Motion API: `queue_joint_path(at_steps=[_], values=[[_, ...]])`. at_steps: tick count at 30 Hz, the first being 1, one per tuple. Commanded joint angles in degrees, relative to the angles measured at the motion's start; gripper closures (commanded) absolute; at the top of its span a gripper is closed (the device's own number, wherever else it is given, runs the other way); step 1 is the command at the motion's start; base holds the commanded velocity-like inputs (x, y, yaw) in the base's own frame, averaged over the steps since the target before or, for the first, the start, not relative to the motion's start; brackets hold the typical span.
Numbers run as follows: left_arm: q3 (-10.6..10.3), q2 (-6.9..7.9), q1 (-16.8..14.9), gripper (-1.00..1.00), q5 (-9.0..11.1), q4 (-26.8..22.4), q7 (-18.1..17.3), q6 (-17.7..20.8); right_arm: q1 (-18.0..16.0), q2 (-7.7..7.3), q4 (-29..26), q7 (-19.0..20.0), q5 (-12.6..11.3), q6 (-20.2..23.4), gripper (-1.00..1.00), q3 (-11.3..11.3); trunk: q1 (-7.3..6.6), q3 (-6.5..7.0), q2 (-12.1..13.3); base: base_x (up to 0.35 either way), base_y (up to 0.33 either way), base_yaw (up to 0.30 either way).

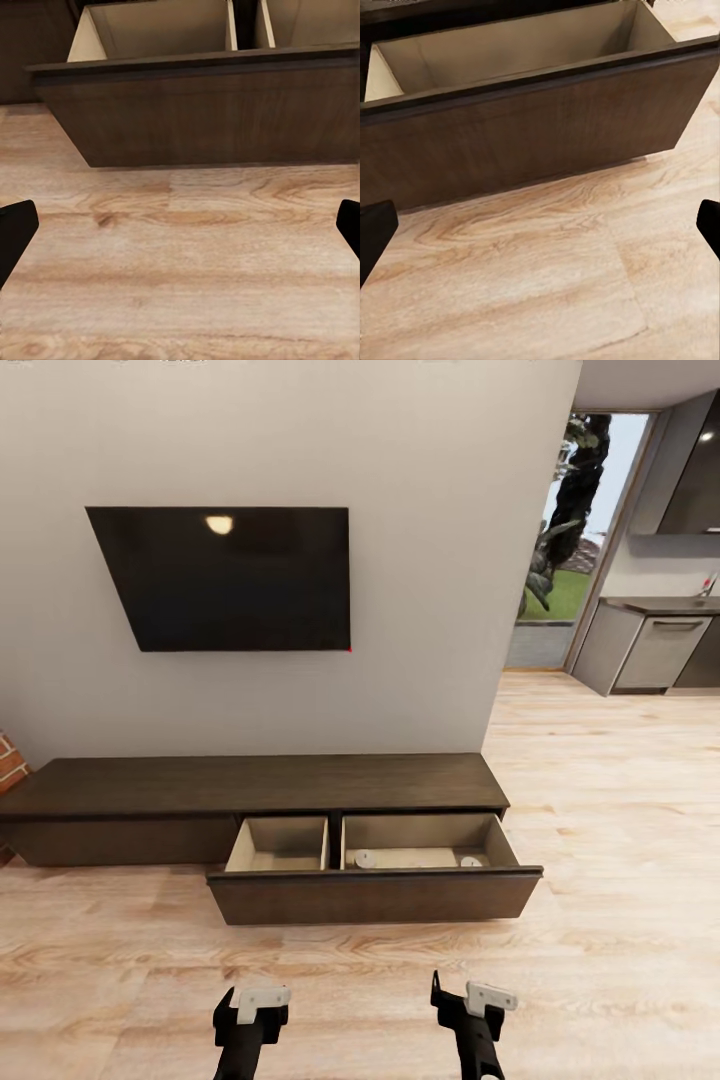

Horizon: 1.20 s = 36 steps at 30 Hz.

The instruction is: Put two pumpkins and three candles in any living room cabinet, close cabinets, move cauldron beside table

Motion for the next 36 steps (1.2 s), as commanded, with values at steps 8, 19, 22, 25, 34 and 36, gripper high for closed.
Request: queue_joint_path(at_steps=[8, 19, 22, 25, 34, 36], values=[[-0.48, 0.07, -0.07, -1.00, 0.55, 0.04, 0.41, -0.29, -0.04, 0.05, 0.13, -0.62, 6.19, -0.16, -1.00, 1.93, -1.76, 1.38, 3.18, 0.000, 0.000, 0.000], [-0.56, 0.06, -0.07, -1.00, 0.19, 0.29, 0.41, -0.29, -0.04, 0.01, 1.66, -5.75, 8.49, -0.01, -1.00, 2.81, -4.18, 3.36, 7.60, 0.000, 0.000, 0.000], [-0.56, 0.06, -0.07, -1.00, 0.23, 0.68, 0.41, -0.29, -0.04, -0.03, 2.47, -5.68, 8.48, 0.06, -1.00, 2.73, -4.84, 3.90, 8.80, 0.000, 0.000, 0.000], [-0.57, 0.06, -0.07, -1.00, 0.29, 0.87, 0.41, -0.34, -0.04, -0.04, 3.13, -5.57, 8.46, 0.09, -1.00, 2.69, -4.84, 3.90, 8.80, 0.000, 0.000, 0.000], [-0.57, 0.06, -0.07, -1.00, 0.38, 1.00, 0.25, -0.37, -0.04, -0.05, 3.65, -5.50, 8.37, 0.19, -1.00, 2.64, -5.93, 4.80, 10.80, 0.000, 0.000, 0.000], [-0.57, 0.06, -0.07, -1.00, 0.41, 1.01, 0.24, -0.37, -0.04, -0.05, 3.69, -5.50, 8.34, 0.19, -1.00, 2.62, -5.93, 4.80, 10.80, 0.000, 0.000, 0.000]])
